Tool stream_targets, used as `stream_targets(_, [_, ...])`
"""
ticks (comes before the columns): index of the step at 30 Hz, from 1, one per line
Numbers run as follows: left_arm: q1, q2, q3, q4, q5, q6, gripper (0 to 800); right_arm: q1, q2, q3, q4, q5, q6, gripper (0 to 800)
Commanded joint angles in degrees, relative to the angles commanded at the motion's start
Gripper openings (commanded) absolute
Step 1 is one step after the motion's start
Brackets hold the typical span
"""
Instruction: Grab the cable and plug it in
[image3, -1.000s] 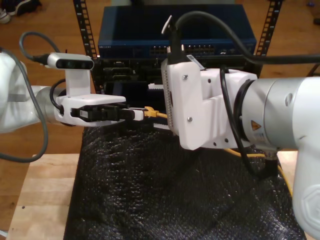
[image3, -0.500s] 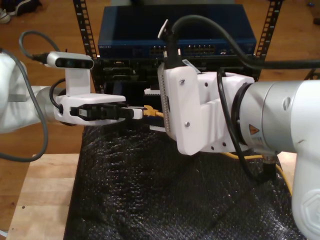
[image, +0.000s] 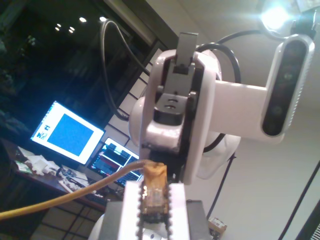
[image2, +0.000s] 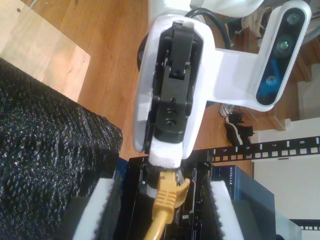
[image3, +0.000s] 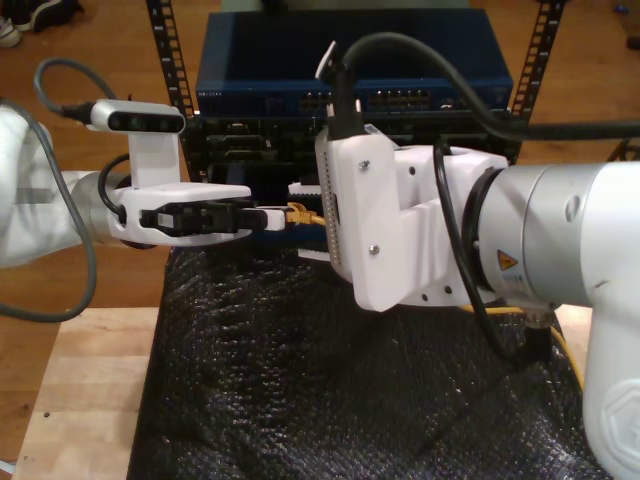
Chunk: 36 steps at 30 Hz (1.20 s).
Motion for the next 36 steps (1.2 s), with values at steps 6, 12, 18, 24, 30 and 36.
stream_targets(6, [0.0, 0.09, 0.0, 0.0, 0.18, 0.0, 13, 0.0, -0.35, 0.0, 0.0, 0.0, 0.09, 382])
stream_targets(12, [0.0, 0.09, 0.0, 0.0, 0.18, 0.0, 13, 0.0, -0.88, 0.0, 0.09, 0.0, 0.18, 371])
stream_targets(18, [-0.09, 0.09, 0.0, 0.09, 0.26, 0.0, 16, 0.0, -0.88, 0.0, 0.18, 0.0, 0.18, 358])
stream_targets(24, [-0.09, 0.09, 0.09, 0.09, 0.35, 0.0, 20, 0.0, -0.88, 0.0, 0.18, 0.0, 0.18, 328])
stream_targets(30, [-0.09, 0.0, 0.0, 0.09, 0.26, 0.0, 20, 0.0, -0.88, 0.0, 0.26, 0.0, 0.26, 292])
stream_targets(36, [-0.09, 0.0, 0.0, 0.09, 0.26, 0.0, 20, 0.0, -0.88, 0.0, 0.26, 0.0, 0.26, 285])
